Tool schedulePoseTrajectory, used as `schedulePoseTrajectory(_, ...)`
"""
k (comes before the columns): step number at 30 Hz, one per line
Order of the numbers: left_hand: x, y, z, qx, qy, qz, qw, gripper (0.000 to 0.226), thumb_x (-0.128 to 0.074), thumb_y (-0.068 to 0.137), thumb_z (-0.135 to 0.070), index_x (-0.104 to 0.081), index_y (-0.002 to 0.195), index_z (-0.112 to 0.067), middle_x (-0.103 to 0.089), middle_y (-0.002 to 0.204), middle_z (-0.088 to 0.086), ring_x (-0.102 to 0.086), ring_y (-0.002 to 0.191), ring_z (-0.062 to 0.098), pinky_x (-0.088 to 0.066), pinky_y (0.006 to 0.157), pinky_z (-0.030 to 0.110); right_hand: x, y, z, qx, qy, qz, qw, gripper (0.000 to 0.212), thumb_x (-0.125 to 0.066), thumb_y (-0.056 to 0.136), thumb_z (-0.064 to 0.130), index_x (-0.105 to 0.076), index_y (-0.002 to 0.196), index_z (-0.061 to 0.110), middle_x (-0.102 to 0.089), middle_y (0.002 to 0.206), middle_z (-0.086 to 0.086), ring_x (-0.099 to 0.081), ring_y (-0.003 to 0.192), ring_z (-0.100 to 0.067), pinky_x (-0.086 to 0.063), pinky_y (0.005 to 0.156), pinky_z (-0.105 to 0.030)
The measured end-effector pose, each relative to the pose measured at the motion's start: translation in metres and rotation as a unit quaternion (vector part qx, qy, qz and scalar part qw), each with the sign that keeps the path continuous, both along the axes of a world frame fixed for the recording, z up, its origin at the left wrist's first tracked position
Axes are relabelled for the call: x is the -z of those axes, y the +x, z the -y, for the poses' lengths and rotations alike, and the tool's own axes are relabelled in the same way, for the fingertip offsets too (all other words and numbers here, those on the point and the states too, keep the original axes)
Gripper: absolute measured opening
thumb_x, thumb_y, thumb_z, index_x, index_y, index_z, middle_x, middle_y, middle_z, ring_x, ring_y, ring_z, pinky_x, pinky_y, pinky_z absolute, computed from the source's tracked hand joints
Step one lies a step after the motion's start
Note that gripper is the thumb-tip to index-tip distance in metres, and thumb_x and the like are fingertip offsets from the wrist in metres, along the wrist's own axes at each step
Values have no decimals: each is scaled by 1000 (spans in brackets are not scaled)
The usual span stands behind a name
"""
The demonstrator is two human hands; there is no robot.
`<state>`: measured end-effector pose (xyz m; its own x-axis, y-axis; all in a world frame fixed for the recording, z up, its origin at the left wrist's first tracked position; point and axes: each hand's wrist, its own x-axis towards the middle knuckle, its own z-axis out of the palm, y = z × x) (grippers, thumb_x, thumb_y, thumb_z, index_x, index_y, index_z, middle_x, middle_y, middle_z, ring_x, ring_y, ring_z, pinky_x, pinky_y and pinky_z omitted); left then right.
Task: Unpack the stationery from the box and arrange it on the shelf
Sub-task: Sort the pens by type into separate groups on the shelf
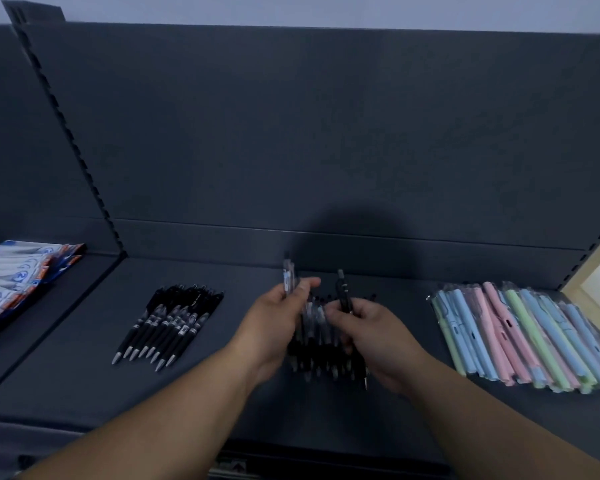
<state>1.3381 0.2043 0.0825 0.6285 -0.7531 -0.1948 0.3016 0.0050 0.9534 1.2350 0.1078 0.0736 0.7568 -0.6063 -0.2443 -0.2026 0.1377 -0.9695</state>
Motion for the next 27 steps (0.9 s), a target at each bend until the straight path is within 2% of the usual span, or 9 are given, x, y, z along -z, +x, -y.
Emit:
schedulePoseTrajectory(1, -4, -2, 4, -4, -20, -26, 999, 25, -44, 100, -26, -64, 111, -18, -75, 84, 0, -70, 77, 12, -56, 65, 23, 0, -2, -1, -15, -9, 1, 1000, 8, -65, 90, 20, -68, 91, 13, -55, 56, 7, -47, 54, -9, -39, 52, -22)
schedulePoseTrajectory(5, -5, -8, 24, -3, -32, -73, 997, 27, -41, 101, -26, -63, 112, -15, -60, 119, 8, -58, 105, 17, -51, 83, 28, 0, -10, 3, -39, -4, -6, 999, 11, -66, 90, 19, -66, 83, 11, -51, 50, 6, -43, 43, -6, -36, 43, -18)
schedulePoseTrajectory(9, 9, -8, 33, -34, 32, -67, 997, 23, -44, 101, -27, -58, 102, -8, -64, 93, 5, -62, 84, 16, -52, 72, 23, 9, -20, 19, -15, 0, -51, 999, 15, -65, 90, 25, -65, 80, 14, -49, 53, 3, -40, 45, -8, -35, 44, -21)
schedulePoseTrajectory(13, 25, 4, 34, -50, 186, 73, 979, 13, -47, 99, -17, -54, 89, -12, -56, 74, 3, -50, 68, 15, -45, 70, 30, 17, -32, 37, 43, -33, -119, 991, 22, -68, 88, 26, -59, 73, 13, -48, 51, 0, -43, 45, -12, -37, 45, -23)
schedulePoseTrajectory(15, 28, 5, 33, -36, 226, 131, 965, 10, -47, 97, -9, -54, 97, -17, -60, 89, 5, -58, 82, 19, -51, 85, 33, 18, -34, 42, 48, -49, -139, 988, 21, -68, 87, 26, -59, 77, 10, -49, 51, 0, -43, 43, -12, -37, 44, -21)
schedulePoseTrajectory(18, 27, 3, 32, -6, 269, 233, 935, 51, -45, 96, -7, -34, 145, -14, -53, 131, 8, -54, 115, 20, -43, 104, 32, 21, -29, 46, 56, -56, -139, 987, 17, -66, 88, 23, -61, 85, 6, -54, 58, -3, -47, 45, -11, -39, 43, -20)
schedulePoseTrajectory(20, 27, 0, 30, 11, 297, 321, 899, 55, -46, 94, -8, -31, 147, -12, -47, 140, 9, -50, 122, 21, -40, 103, 28, 24, -26, 47, 60, -53, -126, 989, 15, -65, 88, 20, -65, 89, 5, -63, 69, -6, -55, 52, -11, -45, 48, -22)
schedulePoseTrajectory(23, 29, -4, 24, 11, 311, 427, 849, 46, -49, 94, -15, -44, 140, -15, -45, 139, 6, -47, 124, 18, -31, 97, 15, 29, -24, 47, 60, -60, -118, 989, 12, -65, 89, 15, -61, 98, 8, -70, 83, -7, -64, 61, -13, -51, 55, -23)
schedulePoseTrajectory(27, 42, -5, 18, 48, 318, 473, 821, 47, -48, 97, -22, -40, 142, -15, -33, 148, 1, -32, 136, 14, -20, 106, 13, 35, -20, 47, 51, -96, -135, 985, 32, -67, 87, 9, -54, 116, 11, -66, 89, -7, -69, 66, -15, -52, 52, -21)
